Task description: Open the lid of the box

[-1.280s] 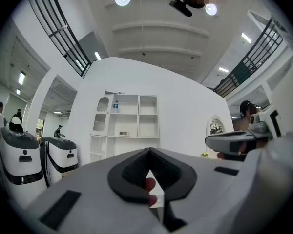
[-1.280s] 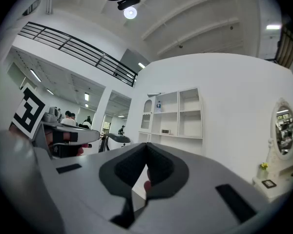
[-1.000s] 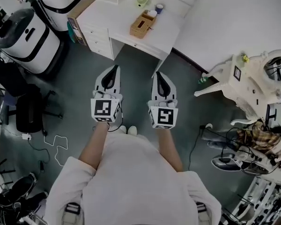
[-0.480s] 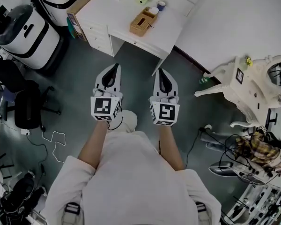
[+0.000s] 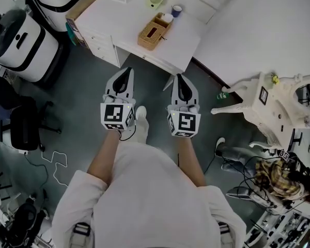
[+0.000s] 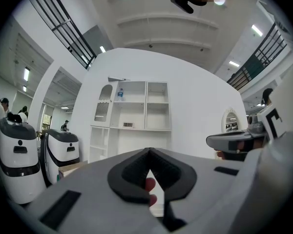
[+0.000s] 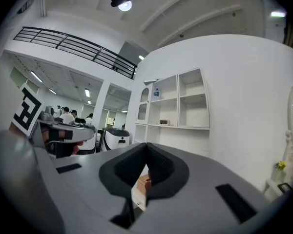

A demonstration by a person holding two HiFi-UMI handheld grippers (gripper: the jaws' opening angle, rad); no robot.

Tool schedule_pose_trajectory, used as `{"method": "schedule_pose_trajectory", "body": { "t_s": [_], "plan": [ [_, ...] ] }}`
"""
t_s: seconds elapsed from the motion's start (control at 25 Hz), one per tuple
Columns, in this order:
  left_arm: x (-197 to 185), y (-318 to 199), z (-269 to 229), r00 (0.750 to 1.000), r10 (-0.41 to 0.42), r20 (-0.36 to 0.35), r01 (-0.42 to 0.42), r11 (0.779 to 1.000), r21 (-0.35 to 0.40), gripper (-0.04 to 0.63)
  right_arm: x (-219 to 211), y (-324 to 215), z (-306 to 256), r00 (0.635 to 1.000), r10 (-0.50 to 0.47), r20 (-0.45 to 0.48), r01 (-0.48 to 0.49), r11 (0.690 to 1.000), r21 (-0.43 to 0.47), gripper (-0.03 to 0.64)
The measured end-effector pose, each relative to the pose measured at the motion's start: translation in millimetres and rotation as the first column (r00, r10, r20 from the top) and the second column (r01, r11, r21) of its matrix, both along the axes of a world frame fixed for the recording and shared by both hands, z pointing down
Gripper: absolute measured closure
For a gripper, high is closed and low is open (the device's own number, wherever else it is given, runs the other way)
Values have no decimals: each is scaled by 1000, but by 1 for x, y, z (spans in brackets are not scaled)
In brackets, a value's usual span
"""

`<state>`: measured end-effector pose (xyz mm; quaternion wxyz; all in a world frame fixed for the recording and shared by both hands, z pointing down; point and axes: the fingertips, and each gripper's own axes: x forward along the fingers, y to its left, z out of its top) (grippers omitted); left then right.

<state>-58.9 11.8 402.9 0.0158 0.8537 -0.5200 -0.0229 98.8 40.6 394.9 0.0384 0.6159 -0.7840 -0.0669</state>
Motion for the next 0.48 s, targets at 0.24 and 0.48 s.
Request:
{"method": "schedule_pose_trajectory", "body": {
  "t_s": [0.24, 0.48],
  "plan": [
    [16, -95, -2, 1000, -4, 7, 4, 1000, 0, 598, 22, -93, 0, 1000, -11, -10, 11, 1000, -11, 629],
    [36, -161, -6, 1000, -9, -3, 9, 1000, 20, 598, 42, -162, 2, 999, -33, -11, 33, 999, 7, 629]
  ]
}}
